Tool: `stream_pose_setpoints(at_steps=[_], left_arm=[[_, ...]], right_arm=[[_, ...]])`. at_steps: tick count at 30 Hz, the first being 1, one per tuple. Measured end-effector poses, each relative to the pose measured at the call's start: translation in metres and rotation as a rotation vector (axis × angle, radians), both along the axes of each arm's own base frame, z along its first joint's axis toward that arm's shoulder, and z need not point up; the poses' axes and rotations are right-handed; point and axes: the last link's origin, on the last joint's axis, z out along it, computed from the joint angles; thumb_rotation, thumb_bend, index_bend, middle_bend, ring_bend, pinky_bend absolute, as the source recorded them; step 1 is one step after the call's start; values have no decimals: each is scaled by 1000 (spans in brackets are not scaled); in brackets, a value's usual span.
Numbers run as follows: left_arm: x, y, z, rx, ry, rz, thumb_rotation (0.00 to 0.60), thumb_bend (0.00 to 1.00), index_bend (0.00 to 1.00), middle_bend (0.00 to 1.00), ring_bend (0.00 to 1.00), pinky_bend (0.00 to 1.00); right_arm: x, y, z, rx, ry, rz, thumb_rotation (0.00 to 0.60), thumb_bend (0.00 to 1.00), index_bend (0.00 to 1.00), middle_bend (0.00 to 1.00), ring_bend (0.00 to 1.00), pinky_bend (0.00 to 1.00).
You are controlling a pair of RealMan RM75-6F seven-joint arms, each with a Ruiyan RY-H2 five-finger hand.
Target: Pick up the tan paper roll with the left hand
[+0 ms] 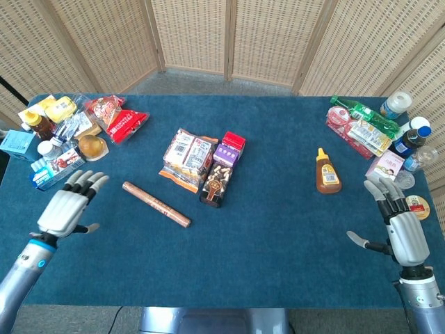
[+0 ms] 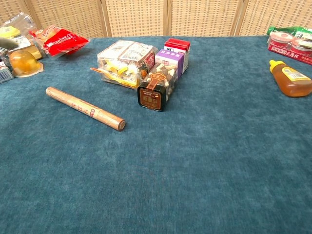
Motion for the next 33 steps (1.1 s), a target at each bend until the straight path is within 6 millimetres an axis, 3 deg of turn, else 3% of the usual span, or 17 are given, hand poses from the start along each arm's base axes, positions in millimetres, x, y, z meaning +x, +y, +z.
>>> stream_pose_setpoints(at_steps=[7,13,17,24,33], left_arm=[[30,28,-21,-86,53,-5,600,0,0,0,0,19],[53,38,-41,-131,53,-34,600,0,93,3,30,175],[59,38,-54,-153,47,-43,600,0,168,49,123,288],[64,39,-83,-194,31,-40,600,0,203,122,185,307],[76,47,-95,-211,64,-54,600,0,307,265,298,332]], right_arm=[[0,0,1,2,-8,2,600,0,36,0,0,0],[0,0,3,1,-19,1,600,0,35,0,0,0],[0,0,3,3,-26,1,600,0,34,0,0,0],[-1,0,4,6,-35,-4,600,0,35,0,0,0],[-1,0,5,8,-45,-6,600,0,35,0,0,0]])
